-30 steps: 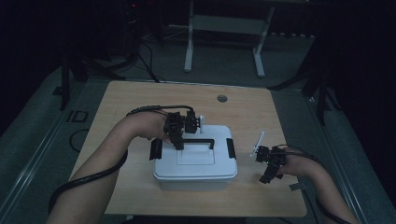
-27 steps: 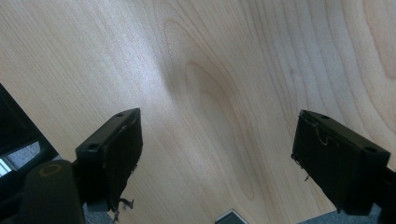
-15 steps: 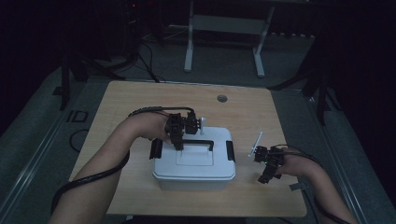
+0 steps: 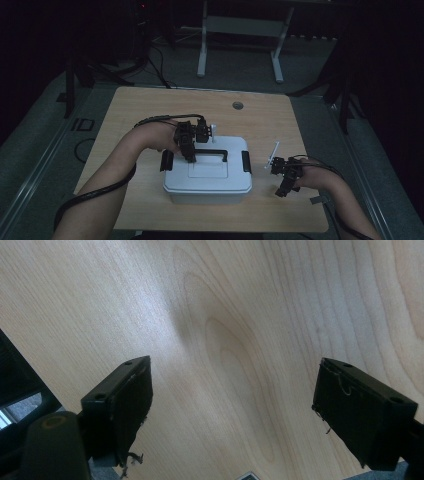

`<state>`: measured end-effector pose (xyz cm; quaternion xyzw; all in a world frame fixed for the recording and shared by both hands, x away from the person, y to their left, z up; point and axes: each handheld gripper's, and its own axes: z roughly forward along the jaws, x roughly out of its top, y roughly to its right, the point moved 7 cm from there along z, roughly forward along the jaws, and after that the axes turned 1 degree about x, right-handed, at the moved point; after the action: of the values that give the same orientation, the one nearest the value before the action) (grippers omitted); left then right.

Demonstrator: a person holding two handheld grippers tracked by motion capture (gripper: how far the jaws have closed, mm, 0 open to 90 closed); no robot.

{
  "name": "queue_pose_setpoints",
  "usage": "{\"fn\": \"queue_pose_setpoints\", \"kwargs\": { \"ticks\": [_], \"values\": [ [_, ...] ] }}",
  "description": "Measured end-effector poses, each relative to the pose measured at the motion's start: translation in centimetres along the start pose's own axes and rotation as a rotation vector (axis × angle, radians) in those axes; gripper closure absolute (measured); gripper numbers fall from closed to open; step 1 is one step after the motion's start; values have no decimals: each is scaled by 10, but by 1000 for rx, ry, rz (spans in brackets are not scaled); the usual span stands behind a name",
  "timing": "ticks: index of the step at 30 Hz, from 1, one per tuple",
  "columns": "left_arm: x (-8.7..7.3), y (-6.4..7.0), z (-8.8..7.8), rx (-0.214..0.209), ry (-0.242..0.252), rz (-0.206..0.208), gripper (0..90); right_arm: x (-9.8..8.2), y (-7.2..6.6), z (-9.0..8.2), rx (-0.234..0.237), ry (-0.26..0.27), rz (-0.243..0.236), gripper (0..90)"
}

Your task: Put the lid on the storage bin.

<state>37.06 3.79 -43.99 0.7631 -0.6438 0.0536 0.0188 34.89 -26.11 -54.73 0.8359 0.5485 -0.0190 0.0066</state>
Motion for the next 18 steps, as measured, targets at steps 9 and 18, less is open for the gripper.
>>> {"fn": "queue_pose_setpoints", "kwargs": {
  "ticks": [9,18],
  "values": [
    [-17,-6,-5,101,17,-58,140,1,2,-4,-13,4,7,158],
    [-35,-7,-9,114,72,-92,20,3,1,-3,-13,14,11,158]
  ]
}}
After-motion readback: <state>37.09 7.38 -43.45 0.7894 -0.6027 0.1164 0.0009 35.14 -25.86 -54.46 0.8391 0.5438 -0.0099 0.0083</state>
